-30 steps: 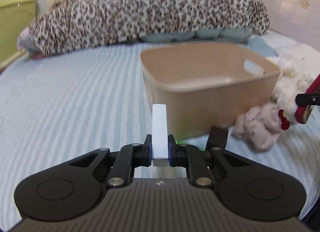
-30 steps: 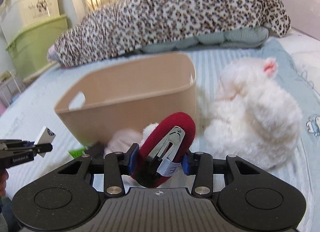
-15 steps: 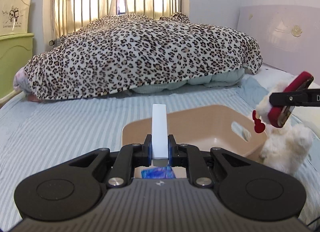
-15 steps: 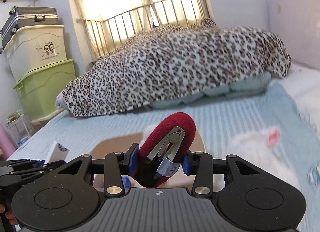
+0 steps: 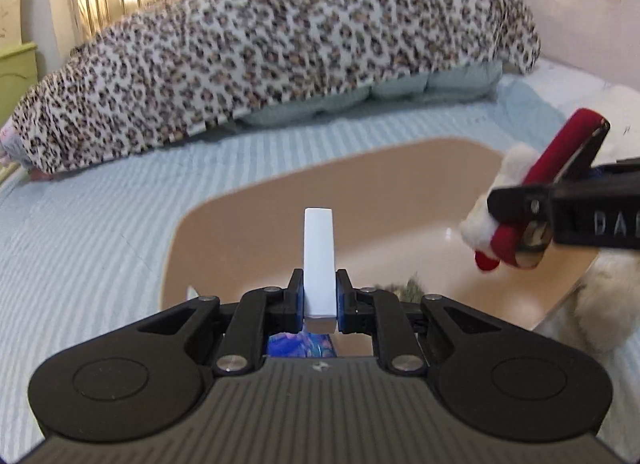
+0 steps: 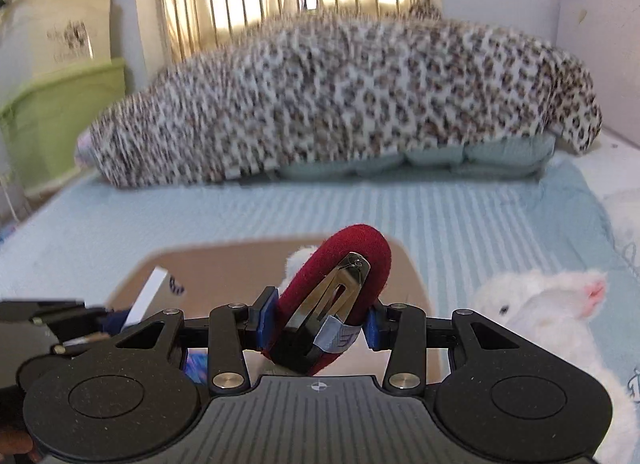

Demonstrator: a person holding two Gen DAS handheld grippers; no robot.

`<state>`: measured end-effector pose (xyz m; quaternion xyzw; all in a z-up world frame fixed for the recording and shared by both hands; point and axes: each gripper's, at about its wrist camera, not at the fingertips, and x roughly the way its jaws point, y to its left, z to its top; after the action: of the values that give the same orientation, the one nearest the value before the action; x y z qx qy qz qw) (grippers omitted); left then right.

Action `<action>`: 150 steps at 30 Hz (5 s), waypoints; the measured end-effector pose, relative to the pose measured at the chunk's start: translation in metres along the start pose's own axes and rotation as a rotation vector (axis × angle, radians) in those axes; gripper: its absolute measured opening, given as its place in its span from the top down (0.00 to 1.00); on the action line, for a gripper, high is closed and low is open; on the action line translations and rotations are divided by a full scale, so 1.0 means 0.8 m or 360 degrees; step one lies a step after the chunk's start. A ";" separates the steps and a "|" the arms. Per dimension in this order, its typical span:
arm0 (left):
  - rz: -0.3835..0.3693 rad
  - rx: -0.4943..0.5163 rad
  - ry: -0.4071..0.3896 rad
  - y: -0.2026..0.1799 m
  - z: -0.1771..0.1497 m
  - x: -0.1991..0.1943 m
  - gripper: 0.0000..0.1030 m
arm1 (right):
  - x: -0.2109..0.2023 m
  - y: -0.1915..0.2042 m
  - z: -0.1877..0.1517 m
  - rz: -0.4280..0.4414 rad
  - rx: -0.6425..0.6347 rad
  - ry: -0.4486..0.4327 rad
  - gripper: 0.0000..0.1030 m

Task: Organize objects
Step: 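Lift both items over the basket and release them inside, then grasp the green snack packet with left tool while right tool grasps the beige sock, then carry packet and sock over the basket and open both tools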

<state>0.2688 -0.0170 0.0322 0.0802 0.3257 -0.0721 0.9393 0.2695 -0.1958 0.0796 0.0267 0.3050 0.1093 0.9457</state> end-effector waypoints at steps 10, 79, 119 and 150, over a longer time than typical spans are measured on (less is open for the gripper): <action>0.0083 -0.0038 -0.0037 0.003 -0.001 -0.032 0.20 | -0.005 0.013 -0.027 -0.0003 -0.0081 0.0135 0.30; -0.0126 -0.0242 0.0230 0.040 -0.145 -0.028 0.72 | -0.023 0.029 -0.148 0.0176 -0.0223 0.0407 0.73; 0.0093 -0.0095 -0.0145 0.001 0.002 -0.023 0.72 | -0.026 0.014 -0.045 -0.0018 0.0087 -0.0218 0.76; 0.0179 -0.0174 -0.0067 -0.003 -0.047 -0.110 0.07 | -0.088 -0.026 -0.090 -0.0065 -0.0036 -0.0118 0.00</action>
<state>0.1772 -0.0050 0.0578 0.0455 0.3043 -0.0032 0.9515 0.1758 -0.2330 0.0586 0.0138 0.2691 0.0925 0.9586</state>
